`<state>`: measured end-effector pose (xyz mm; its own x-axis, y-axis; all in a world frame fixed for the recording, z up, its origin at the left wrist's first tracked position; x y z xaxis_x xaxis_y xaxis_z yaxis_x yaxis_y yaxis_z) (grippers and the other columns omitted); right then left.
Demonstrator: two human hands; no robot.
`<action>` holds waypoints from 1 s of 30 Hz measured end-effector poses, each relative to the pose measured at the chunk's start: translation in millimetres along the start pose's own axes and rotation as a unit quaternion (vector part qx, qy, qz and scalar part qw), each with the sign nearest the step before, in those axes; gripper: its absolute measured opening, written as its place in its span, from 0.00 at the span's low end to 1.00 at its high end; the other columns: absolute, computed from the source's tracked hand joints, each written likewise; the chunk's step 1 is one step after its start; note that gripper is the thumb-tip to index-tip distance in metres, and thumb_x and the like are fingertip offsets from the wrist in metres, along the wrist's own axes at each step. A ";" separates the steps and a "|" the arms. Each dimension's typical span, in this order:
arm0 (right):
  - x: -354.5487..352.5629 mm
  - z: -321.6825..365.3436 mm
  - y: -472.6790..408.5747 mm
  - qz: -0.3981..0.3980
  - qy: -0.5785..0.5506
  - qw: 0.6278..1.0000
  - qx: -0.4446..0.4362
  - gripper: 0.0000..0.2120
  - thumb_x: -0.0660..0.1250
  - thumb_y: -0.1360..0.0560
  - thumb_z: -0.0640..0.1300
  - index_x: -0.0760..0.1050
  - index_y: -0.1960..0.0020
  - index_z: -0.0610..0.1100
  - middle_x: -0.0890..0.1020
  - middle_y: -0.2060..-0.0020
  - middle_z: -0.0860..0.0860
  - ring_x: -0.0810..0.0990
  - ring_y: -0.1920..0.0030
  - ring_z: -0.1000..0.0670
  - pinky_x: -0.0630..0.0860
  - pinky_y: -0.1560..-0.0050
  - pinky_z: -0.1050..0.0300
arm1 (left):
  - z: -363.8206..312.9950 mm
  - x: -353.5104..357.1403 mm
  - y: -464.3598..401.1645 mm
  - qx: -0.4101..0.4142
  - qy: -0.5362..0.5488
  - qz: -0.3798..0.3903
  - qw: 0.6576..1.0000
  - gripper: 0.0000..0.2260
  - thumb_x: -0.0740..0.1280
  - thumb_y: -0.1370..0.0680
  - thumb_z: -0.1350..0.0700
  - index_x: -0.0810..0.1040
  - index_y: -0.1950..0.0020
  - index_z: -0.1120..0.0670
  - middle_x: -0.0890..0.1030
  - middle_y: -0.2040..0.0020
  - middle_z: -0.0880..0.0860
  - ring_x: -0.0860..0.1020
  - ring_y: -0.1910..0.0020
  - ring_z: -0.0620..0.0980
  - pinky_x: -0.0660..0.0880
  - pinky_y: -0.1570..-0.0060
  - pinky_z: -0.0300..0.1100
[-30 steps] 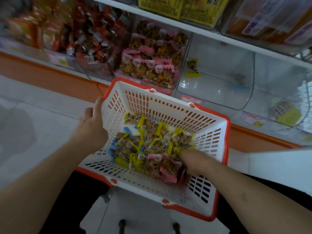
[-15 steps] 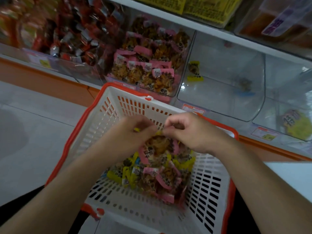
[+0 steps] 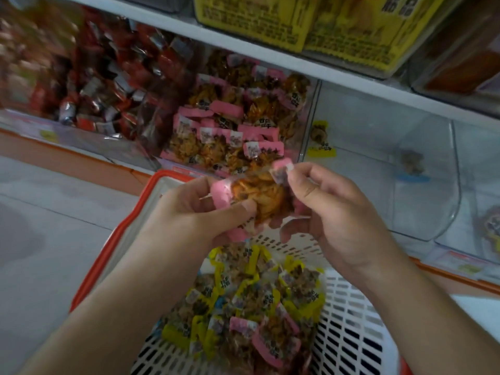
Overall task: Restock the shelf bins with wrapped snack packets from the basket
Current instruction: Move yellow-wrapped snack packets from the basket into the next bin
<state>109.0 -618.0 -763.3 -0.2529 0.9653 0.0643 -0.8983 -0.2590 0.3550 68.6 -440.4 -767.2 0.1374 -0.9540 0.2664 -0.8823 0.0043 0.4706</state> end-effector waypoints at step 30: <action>127.9 45.6 -127.5 -0.191 0.414 0.888 -0.064 0.31 0.74 0.20 0.41 0.63 0.22 0.42 0.83 0.38 0.43 0.86 0.44 0.46 0.83 0.57 0.55 | -7.6 -117.1 7.1 -0.096 -0.540 -0.120 0.827 0.19 0.65 0.20 0.44 0.65 0.33 0.50 0.68 0.46 0.49 0.70 0.46 0.51 0.76 0.45 0.47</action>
<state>207.5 -460.0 -757.8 -0.0512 0.6437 -0.7636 -0.9954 0.0289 0.0910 49.7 -326.3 -788.6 -0.2768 -0.6450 -0.7123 -0.7854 -0.2752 0.5544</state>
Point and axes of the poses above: each hand's wrist, its own y-axis away from the middle knuckle, its own x-axis out of the palm, z = x × y, the point moved 10 cm from there along -y, towards the middle knuckle
